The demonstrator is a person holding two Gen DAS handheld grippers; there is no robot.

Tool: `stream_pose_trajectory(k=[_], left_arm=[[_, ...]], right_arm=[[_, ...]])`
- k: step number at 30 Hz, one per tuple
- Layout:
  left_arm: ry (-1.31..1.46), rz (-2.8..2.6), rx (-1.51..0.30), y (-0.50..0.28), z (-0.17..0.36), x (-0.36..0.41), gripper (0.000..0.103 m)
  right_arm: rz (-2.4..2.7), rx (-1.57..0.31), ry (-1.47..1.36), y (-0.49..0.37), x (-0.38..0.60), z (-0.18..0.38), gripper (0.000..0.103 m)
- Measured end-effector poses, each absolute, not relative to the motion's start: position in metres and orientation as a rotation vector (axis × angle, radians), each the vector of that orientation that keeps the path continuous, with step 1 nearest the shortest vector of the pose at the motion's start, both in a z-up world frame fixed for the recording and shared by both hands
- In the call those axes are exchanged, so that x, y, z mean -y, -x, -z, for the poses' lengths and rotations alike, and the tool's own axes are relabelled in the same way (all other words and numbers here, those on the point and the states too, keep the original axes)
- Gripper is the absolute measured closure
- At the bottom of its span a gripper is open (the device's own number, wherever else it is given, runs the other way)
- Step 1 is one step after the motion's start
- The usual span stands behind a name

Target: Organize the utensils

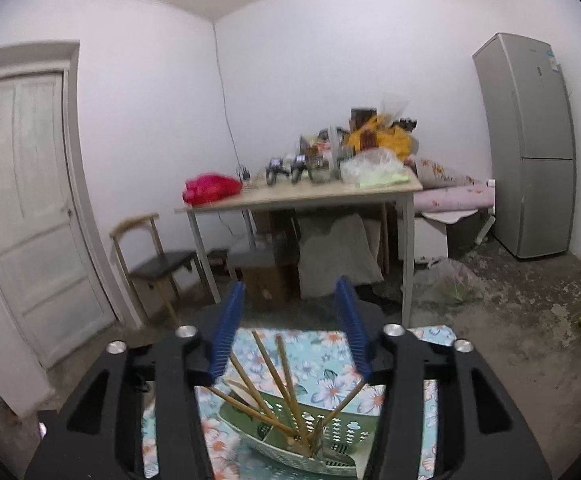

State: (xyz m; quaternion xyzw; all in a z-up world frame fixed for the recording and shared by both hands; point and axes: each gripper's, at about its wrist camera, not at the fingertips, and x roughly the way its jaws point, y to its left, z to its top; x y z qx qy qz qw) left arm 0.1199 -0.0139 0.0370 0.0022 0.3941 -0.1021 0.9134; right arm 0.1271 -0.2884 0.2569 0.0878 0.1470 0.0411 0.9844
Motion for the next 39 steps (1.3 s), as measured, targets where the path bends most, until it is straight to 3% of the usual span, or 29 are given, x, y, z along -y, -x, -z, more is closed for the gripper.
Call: stream_pose_trajectory(k=[5,10,15,20,39], left_arm=[[-0.002,0.248,-0.715,-0.117,-0.056,0.022,0.01],[0.013,0.263,-0.661,-0.117,-0.072,0.03,0.01],[-0.019,0.229,-0.678,-0.115,-0.072,0.043,0.01],[-0.053,0.178,-0.715,-0.115,-0.064,0.046,0.01],[-0.053,0.116,-0.72,-0.118,-0.065,0.036,0.01]], right_arm=[[-0.06,-0.256,-0.178,-0.076,0.285,-0.247,0.026],[0.132,-0.395,-0.095,-0.057,0.259,-0.181,0.01],[0.307,-0.62,-0.05,-0.064,0.242,-0.111,0.009],[0.377,-0.729,-0.082,-0.064,0.247,-0.081,0.008],[0.397,-0.763,-0.064,-0.069,0.246,-0.076,0.007]])
